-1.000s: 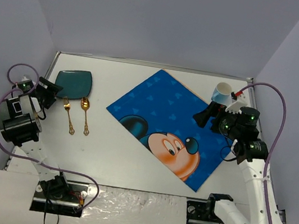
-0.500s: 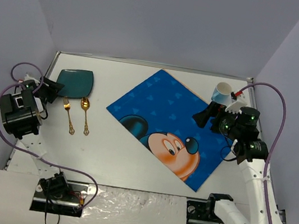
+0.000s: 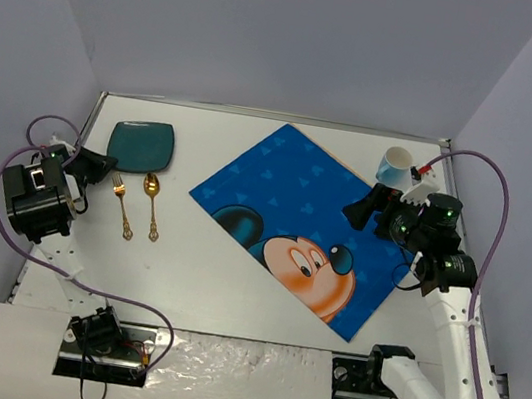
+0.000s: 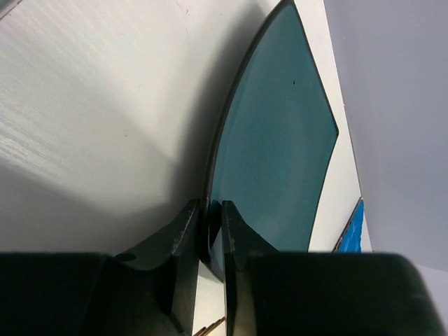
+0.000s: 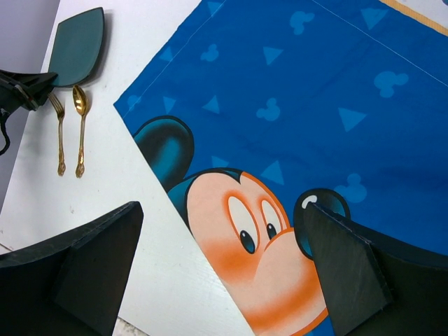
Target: Set the dinner table for one person
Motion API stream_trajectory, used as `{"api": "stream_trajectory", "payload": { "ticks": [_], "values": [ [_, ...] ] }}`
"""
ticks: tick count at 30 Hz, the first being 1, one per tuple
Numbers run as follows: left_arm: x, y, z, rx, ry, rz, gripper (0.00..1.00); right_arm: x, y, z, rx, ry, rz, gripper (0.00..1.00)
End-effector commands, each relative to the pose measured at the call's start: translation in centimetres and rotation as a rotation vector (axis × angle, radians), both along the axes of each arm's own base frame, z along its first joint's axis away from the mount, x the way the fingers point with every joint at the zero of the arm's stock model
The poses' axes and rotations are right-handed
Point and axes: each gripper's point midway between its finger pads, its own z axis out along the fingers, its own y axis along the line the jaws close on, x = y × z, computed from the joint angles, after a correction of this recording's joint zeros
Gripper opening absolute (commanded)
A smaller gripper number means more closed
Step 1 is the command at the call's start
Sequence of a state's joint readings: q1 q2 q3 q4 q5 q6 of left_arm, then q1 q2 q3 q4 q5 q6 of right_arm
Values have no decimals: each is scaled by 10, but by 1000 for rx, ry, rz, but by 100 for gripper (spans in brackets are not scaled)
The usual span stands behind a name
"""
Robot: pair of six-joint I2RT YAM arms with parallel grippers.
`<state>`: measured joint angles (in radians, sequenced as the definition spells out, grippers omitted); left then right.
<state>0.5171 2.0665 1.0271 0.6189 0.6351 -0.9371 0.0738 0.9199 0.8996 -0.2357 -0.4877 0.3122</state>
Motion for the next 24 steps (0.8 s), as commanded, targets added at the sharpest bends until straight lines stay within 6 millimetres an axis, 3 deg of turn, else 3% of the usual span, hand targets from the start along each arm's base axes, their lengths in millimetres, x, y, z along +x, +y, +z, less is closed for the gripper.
{"api": "stream_trajectory", "payload": {
  "ticks": [1,6,16,17,20,24],
  "values": [
    [18,2,67,-62,-181,1,0,2,6,18,16,-79,27,96],
    [21,-6,126,-114,-344,-5,0,0,5,23,22,-92,21,96],
    [12,-30,210,-172,-525,-73,0,-4,5,26,29,-105,17,96],
    [13,-33,211,-180,-526,-79,0,-4,5,26,29,-105,17,96],
    [7,-53,235,-188,-557,-124,0,-5,5,33,31,-123,16,96],
    [-2,-115,256,-200,-571,-250,0,-5,3,42,26,-148,4,96]
  ]
}}
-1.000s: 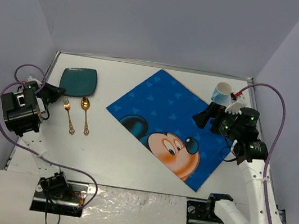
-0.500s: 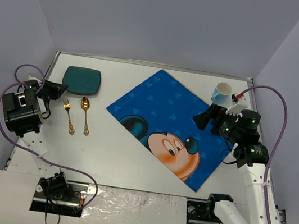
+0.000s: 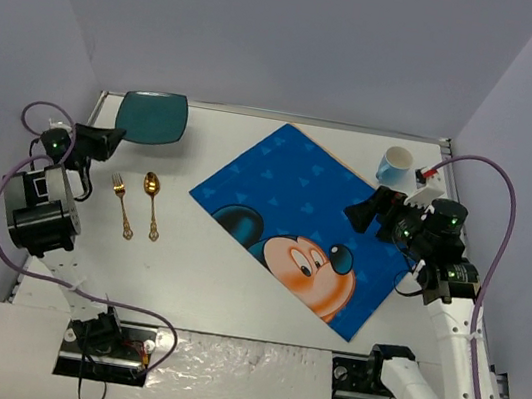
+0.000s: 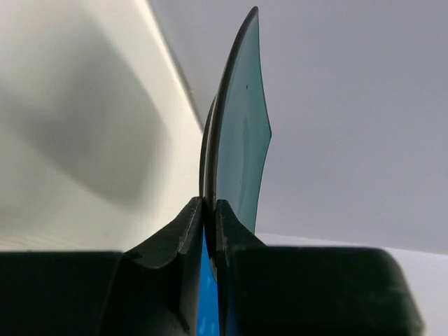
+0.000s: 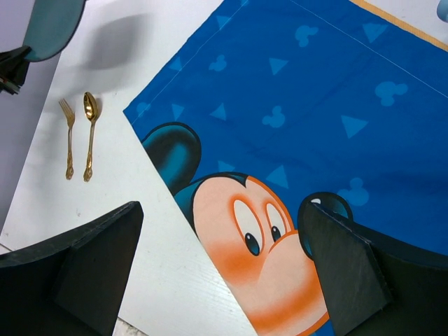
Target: Set the dinner table for one person
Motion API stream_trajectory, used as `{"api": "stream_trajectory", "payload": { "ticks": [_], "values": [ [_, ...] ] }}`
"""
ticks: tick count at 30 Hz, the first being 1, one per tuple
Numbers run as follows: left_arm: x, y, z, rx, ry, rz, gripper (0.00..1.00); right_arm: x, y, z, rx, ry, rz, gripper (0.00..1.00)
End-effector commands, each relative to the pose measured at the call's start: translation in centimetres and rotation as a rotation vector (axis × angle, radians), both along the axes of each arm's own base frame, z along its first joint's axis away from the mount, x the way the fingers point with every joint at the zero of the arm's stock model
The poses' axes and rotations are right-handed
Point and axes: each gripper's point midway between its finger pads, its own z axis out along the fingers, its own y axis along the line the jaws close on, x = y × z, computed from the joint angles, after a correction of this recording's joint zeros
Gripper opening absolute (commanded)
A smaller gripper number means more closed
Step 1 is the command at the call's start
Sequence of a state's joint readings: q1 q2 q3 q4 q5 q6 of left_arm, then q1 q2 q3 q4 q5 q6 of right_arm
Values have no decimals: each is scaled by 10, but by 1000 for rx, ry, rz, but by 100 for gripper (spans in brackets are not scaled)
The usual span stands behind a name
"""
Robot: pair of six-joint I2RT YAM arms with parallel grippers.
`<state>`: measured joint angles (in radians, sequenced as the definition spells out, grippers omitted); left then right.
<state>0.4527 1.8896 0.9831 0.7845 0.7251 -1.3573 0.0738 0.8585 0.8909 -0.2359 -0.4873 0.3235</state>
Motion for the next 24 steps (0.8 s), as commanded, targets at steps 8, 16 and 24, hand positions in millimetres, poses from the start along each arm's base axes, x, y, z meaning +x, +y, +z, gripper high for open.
{"api": "stream_trajectory", "payload": {
  "ticks": [8,16,24],
  "values": [
    [-37,-205,147,91,-398,-423,0,2,-5,49,-1,-153,-36,100],
    [-66,-346,137,75,-419,-694,0,-2,-12,58,-15,-182,-75,100],
    [-69,-423,104,23,-406,-805,0,-6,-14,60,-21,-178,-83,100]
  ]
}}
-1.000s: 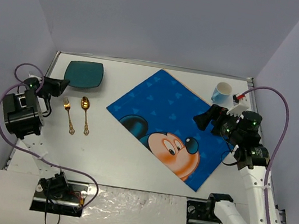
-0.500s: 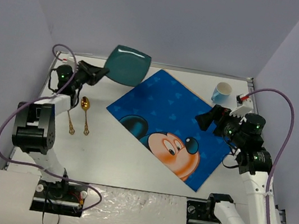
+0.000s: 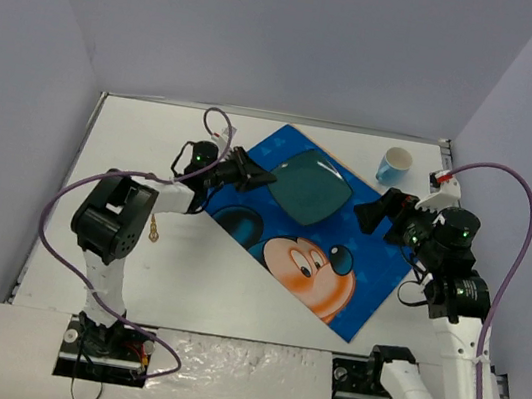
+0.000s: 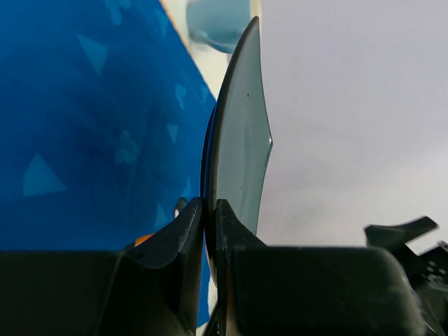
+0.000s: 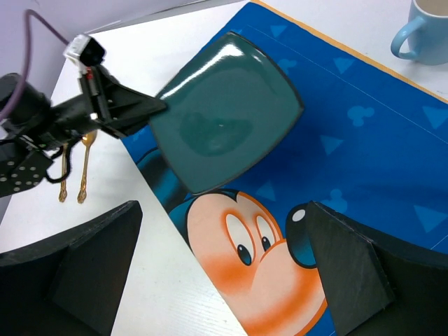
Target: Set the dinner table for one person
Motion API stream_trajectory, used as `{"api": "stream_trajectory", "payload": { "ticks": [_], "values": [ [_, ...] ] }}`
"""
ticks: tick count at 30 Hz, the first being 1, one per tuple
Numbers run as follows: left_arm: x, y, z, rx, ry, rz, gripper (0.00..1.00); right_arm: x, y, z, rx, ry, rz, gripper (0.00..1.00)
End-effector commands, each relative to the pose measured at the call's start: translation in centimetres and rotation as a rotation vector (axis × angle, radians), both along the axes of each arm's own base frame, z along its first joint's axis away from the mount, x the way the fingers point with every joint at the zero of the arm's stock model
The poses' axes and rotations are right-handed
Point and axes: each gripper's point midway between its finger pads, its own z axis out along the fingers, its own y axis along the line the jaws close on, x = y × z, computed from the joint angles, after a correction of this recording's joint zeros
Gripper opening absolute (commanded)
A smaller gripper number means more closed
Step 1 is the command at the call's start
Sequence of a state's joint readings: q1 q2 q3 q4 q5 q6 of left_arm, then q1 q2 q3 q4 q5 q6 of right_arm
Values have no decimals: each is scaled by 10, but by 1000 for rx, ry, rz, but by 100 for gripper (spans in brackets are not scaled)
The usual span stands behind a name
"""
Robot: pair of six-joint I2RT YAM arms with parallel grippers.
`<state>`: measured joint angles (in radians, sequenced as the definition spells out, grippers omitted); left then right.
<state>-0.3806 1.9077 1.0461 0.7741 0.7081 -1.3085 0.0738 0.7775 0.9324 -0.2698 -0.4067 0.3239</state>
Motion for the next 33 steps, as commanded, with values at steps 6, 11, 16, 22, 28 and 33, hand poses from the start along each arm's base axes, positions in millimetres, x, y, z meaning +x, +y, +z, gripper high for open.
{"api": "stream_trajectory", "payload": {
  "ticks": [6,11,16,22,28,33],
  "values": [
    [14,-48,75,-167,-285,-2,0,-3,-3,28,-10,-79,-16,100],
    [14,-58,57,-170,-267,-1,0,-5,-4,27,-15,-72,-21,100],
    [16,-60,44,-164,-253,19,0,-6,-6,25,-23,-66,-25,100],
    [15,-56,40,-186,-256,66,0,-5,-6,23,-29,-59,-25,100],
    [13,-55,36,-205,-249,83,0,-3,-6,19,-34,-49,-22,100],
    [13,-56,32,-205,-245,95,0,-2,-6,18,-36,-41,-20,100]
  ]
}}
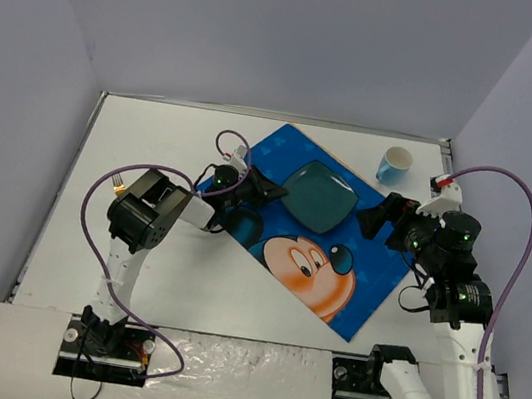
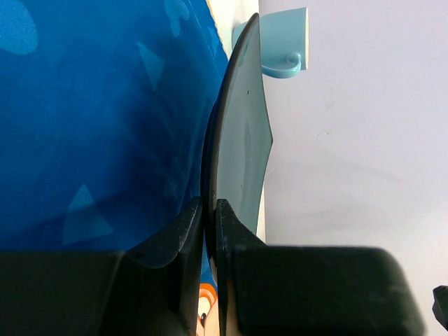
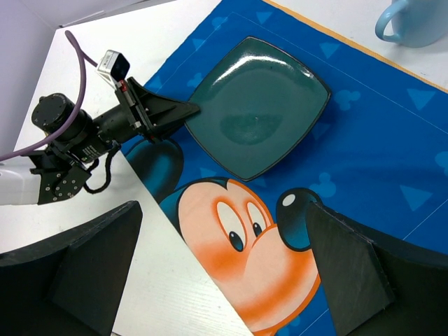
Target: Set the dinner table for one person
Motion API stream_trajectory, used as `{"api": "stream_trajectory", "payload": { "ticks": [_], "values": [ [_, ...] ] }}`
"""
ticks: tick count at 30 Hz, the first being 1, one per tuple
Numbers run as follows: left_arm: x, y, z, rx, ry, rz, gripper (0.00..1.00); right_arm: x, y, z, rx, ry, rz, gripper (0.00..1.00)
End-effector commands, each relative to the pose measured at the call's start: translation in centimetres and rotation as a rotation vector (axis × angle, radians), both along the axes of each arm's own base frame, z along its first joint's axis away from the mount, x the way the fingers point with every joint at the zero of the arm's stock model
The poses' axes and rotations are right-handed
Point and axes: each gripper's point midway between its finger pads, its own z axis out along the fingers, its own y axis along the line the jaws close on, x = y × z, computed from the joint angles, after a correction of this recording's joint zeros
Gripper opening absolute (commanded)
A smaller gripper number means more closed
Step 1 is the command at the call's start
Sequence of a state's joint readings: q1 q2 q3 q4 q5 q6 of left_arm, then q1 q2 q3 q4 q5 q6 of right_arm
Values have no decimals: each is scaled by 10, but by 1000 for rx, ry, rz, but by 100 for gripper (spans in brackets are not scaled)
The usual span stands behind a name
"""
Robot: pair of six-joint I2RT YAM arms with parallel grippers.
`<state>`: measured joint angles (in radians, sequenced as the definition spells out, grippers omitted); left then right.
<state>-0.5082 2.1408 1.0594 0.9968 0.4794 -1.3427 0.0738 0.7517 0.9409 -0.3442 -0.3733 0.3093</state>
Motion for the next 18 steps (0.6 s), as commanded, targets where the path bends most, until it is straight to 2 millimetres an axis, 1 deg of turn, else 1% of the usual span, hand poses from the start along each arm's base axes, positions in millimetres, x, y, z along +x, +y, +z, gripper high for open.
{"api": "stream_trajectory", "payload": {
  "ticks": [1,5,16,18],
  "values": [
    [1,-10,103,-207,-264,-8,0,9,1,25,-10,-76,8,100],
    [1,-12,99,-211,-257,-5,0,10,1,24,-11,-74,9,100],
    [-4,-5,89,-198,-244,28,0,12,1,20,-14,-60,11,100],
    [-6,-7,87,-199,-241,17,0,12,1,19,-16,-60,11,100]
  ]
}}
